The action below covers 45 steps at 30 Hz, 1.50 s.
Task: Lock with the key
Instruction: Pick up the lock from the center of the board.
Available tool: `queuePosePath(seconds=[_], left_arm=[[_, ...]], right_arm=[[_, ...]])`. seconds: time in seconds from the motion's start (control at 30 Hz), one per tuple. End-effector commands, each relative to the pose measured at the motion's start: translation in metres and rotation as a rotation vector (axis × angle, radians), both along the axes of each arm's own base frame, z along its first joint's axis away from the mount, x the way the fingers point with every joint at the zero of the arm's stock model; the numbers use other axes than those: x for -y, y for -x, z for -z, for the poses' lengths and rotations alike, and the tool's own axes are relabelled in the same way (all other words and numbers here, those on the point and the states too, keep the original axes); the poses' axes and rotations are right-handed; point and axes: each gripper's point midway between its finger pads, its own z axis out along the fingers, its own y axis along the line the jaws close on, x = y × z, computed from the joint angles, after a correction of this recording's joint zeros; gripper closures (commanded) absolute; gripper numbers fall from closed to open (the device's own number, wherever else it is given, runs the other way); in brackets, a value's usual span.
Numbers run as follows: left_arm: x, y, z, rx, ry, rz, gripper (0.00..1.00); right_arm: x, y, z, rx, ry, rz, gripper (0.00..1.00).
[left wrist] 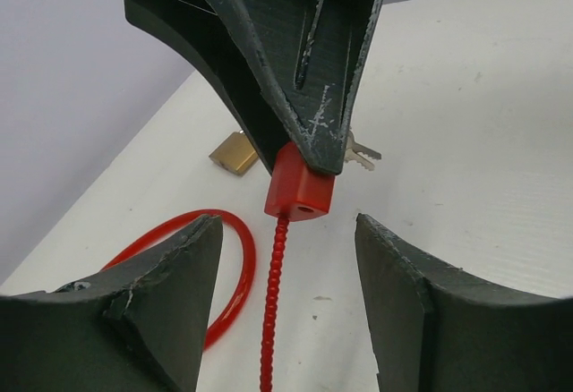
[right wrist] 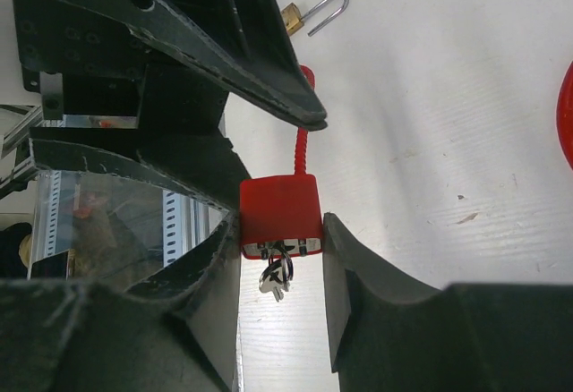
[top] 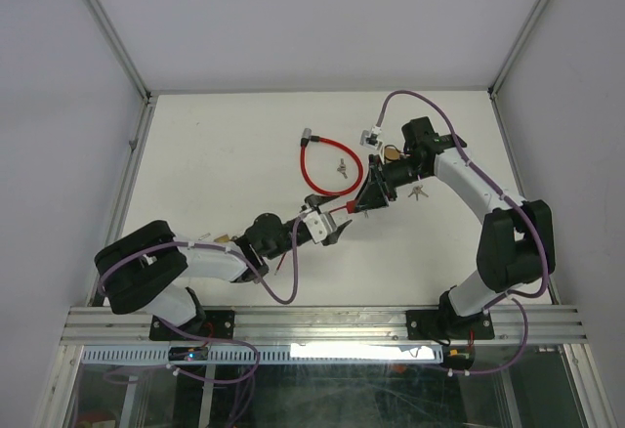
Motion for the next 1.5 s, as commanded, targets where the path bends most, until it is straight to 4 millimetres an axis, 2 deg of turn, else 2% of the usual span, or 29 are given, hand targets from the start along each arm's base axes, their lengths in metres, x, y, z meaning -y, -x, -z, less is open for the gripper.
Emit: queuePosePath(seconds=[0.0, 0.1, 0.47, 0.77, 0.9, 1.03, 1.17, 1.33, 1.4, 1.47], left_arm=[[0.011, -0.015, -0.021, 0.098, 0.012, -0.048, 0.40], [0.016, -0.019, -0.017, 0.105, -0.018, -0.048, 0.46], [0.022, -0.015, -0.024, 0.116, 0.007, -0.027, 0.56], [0.024, -0.011, -0.027, 0.124, 0.021, -0.021, 0.59], [0.025, -0.010, -0.026, 0.123, 0.019, -0.018, 0.76], [0.025, -0.008, -0.024, 0.120, 0.015, -0.011, 0.99], [0.023, -0.006, -0.021, 0.111, 0.010, -0.005, 1.00], [0.018, 0.002, -0.022, 0.094, 0.043, 0.017, 1.00], [0.016, 0.004, -0.023, 0.082, 0.054, 0.021, 1.00], [0.013, 0.007, -0.024, 0.064, 0.068, 0.026, 1.00]], right_arm=[[-0.006, -0.002, -0.023, 0.003, -0.069, -0.013, 1.00], [-0.005, -0.002, -0.023, 0.004, -0.070, -0.013, 1.00], [-0.006, -0.003, -0.019, -0.028, -0.062, -0.009, 1.00], [-0.007, -0.006, -0.014, -0.072, -0.045, 0.009, 1.00], [-0.007, -0.006, -0.014, -0.087, -0.044, 0.015, 1.00], [-0.007, -0.006, -0.014, -0.092, -0.047, 0.012, 1.00], [-0.007, -0.005, -0.015, -0.094, -0.053, 0.004, 0.81], [-0.006, -0.003, -0.020, -0.073, -0.064, -0.004, 0.49], [-0.005, -0.002, -0.023, -0.053, -0.067, -0.006, 0.39], [-0.003, -0.003, -0.027, -0.030, -0.073, -0.004, 0.33]])
